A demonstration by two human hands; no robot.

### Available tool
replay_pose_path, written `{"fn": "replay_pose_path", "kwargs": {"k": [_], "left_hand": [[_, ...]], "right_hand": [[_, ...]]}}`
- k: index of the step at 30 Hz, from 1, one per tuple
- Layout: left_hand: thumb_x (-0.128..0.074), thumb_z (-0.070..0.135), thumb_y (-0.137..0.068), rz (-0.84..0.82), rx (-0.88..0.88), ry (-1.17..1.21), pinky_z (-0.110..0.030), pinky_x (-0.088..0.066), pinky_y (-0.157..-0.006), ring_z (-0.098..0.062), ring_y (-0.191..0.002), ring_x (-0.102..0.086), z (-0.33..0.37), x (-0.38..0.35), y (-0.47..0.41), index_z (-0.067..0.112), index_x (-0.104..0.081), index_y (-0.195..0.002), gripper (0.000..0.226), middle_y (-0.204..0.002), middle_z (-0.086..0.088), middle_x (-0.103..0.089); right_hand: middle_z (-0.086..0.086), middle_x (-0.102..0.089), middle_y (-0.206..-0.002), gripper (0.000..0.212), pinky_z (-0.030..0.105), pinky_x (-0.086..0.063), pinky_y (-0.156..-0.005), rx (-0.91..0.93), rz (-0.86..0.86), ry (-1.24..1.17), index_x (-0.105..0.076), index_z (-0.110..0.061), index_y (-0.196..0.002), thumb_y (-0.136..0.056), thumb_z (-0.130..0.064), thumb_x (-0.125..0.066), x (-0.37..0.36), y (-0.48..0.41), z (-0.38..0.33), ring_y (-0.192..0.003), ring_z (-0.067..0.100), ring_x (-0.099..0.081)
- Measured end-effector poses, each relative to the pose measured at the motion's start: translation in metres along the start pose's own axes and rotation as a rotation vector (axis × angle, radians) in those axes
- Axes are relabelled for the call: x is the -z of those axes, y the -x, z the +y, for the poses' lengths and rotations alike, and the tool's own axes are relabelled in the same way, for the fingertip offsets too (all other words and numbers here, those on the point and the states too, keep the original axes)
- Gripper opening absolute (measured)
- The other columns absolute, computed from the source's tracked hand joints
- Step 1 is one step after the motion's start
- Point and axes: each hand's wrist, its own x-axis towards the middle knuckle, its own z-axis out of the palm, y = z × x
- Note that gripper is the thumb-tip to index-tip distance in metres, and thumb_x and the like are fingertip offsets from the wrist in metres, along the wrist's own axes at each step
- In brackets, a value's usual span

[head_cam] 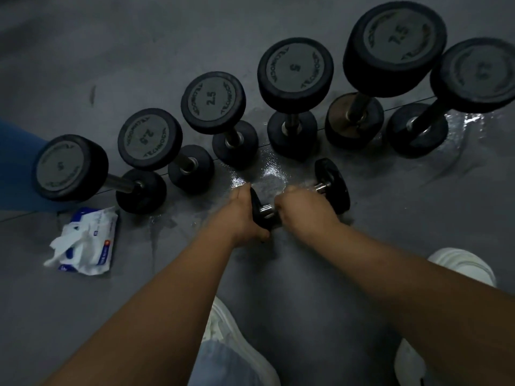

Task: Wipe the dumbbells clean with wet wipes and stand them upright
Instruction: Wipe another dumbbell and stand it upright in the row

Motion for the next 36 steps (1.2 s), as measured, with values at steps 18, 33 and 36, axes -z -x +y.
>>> {"fn": "replay_pose_path", "kwargs": {"k": [18,33,36], "left_hand": [[-0.088,0.062,-0.051,-0.146,-0.001,-0.053,-0.033,-0.049,-0.084,-0.018,-0.099,-0.056,0.004,-0.017,0.023,0.021,-0.047,-0.118,0.089,-0.114,0.001,-0.057],[-0.092,0.052,-0.049,0.104,-0.013,-0.188,-0.048,-0.046,-0.1,-0.03,-0.132,-0.045,0.013,-0.033,0.039,0.012,-0.013,-0.15,0.134,-0.155,-0.003,-0.021],[-0.092,0.045,-0.052,0.09,-0.021,-0.172,-0.046,-0.048,-0.097,-0.028,-0.125,-0.049,0.013,-0.027,0.031,0.012,-0.024,-0.142,0.118,-0.143,-0.002,-0.032]], "right_hand": [[-0.003,-0.063,-0.116,0.019,0.04,-0.036,-0.099,0.177,-0.496,0.321,-0.06,-0.035,-0.106,-0.087,-0.035,-0.058,0.009,-0.003,0.017,-0.114,0.023,-0.056],[-0.005,-0.065,-0.101,0.025,0.036,-0.04,-0.083,-0.03,0.191,0.121,-0.066,-0.026,-0.102,-0.085,-0.022,-0.048,-0.018,0.023,0.017,-0.103,0.021,-0.055],[-0.005,-0.066,-0.098,0.032,0.036,-0.035,-0.087,0.096,0.155,0.134,-0.064,-0.025,-0.094,-0.08,-0.027,-0.036,-0.031,0.024,0.001,-0.103,0.019,-0.057]]}}
